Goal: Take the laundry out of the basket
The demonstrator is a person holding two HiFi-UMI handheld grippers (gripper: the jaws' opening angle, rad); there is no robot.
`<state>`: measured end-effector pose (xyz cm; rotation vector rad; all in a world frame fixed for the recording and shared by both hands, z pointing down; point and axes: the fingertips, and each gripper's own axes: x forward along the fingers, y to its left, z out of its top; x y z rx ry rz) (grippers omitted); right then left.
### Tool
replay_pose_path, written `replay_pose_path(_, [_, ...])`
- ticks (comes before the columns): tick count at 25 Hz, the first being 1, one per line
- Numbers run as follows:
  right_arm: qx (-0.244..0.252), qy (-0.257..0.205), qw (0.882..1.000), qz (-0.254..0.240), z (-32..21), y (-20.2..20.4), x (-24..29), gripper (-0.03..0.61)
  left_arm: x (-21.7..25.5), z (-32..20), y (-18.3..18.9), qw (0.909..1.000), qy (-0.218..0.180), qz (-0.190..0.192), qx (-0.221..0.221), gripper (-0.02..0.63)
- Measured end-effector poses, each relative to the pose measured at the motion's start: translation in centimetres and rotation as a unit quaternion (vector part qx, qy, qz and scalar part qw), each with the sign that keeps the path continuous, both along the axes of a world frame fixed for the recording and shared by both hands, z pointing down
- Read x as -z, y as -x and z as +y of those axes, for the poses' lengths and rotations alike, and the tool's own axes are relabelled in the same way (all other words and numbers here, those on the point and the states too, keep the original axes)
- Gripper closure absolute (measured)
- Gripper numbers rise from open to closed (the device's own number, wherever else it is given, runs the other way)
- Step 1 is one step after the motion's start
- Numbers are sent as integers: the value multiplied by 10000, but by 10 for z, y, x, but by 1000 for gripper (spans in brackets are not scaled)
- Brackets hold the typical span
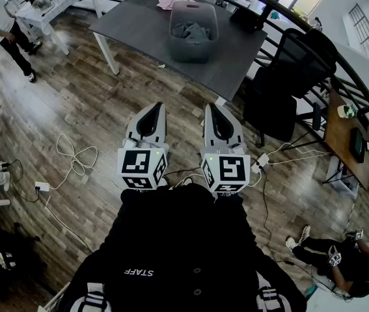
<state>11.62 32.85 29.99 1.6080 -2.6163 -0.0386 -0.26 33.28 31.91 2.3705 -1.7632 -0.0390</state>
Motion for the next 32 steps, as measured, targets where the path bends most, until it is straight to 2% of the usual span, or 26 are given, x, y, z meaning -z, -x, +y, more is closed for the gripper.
replay_pose_path(12, [-68, -85, 9999, -73, -10, 8, 0, 565, -6, -9, 8, 10000, 2, 63, 1, 612])
replay_pose_path(32, [-237, -65, 9996, -136, -30, 37, -10, 564, -22, -26, 46, 9999, 106, 120, -15, 612])
